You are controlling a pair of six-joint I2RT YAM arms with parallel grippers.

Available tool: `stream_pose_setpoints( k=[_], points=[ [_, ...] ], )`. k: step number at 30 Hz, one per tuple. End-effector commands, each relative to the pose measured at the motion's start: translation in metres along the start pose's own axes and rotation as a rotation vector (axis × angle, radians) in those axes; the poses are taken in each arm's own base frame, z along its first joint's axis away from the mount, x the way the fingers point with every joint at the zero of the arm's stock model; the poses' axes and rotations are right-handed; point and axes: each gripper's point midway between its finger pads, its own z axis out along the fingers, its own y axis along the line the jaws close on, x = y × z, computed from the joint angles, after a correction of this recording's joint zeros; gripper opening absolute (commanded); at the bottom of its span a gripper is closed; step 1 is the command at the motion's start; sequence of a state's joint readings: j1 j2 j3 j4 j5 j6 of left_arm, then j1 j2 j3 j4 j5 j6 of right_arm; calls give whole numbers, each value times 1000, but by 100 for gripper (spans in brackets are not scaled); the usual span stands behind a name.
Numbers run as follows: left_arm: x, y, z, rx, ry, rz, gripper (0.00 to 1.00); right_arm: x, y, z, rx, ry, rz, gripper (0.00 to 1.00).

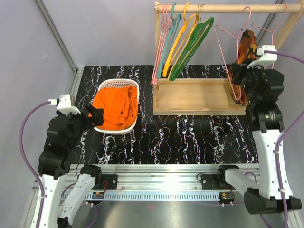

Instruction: Remove the trousers from the hanger

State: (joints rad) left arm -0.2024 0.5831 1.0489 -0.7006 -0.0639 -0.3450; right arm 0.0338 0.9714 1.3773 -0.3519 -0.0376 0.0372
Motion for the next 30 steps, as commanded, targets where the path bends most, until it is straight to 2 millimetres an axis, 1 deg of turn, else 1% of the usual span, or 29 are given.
stream_pose_setpoints(
  k=[1, 2, 3, 4, 5, 6, 8, 9, 11, 13, 16, 18, 19, 21, 22, 23, 26, 28, 30],
  points=[
    [10, 31, 1, -121, -50, 71, 99, -49, -8, 13, 53, -150, -31, 0],
    [11, 34, -3, -127, -69, 75, 99, -49, -8, 18, 52, -144, -31, 0],
    [21, 39, 1, -140, -54, 82, 99, -44, -9, 28, 52, -124, -33, 0],
    [21, 41, 1, -147, -70, 81, 99, -47, -11, 32, 57, -126, -65, 0],
    [22, 42, 0, -149, -80, 78, 99, -45, -10, 37, 55, -117, -68, 0],
    [29, 45, 4, -157, -74, 78, 99, -41, -11, 46, 56, -102, -71, 0],
    [31, 48, 4, -169, -79, 76, 99, -37, -11, 54, 53, -89, -80, 0],
    [30, 49, 3, -170, -84, 75, 99, -32, -13, 61, 58, -72, -83, 0],
    [28, 51, 2, -181, -90, 77, 99, -34, -14, 64, 63, -74, -89, 0],
    [32, 55, 4, -205, -81, 77, 99, -33, -14, 67, 60, -70, -89, 0],
    [34, 61, 4, -235, -75, 72, 99, -27, -14, 74, 58, -47, -94, 0],
    [32, 66, 1, -267, -83, 65, 99, -19, -15, 77, 58, -17, -91, 0],
    [31, 73, -1, -309, -92, 64, 99, -14, -15, 77, 57, -6, -86, 0],
    [31, 85, -5, -379, -95, 55, 99, -11, -14, 75, 54, -7, -79, 0],
    [28, 92, -9, -428, -109, 52, 99, -5, -15, 74, 56, 4, -72, 0],
    [27, 95, -10, -444, -111, 48, 99, -4, -15, 73, 58, 9, -71, 0],
    [25, 99, -12, -466, -124, 43, 99, -2, -16, 70, 68, 17, -63, 21],
    [23, 101, -12, -474, -130, 39, 99, -6, -16, 66, 68, 10, -63, 31],
    [22, 103, -12, -482, -136, 34, 99, -9, -17, 62, 75, 5, -65, 38]
  ],
)
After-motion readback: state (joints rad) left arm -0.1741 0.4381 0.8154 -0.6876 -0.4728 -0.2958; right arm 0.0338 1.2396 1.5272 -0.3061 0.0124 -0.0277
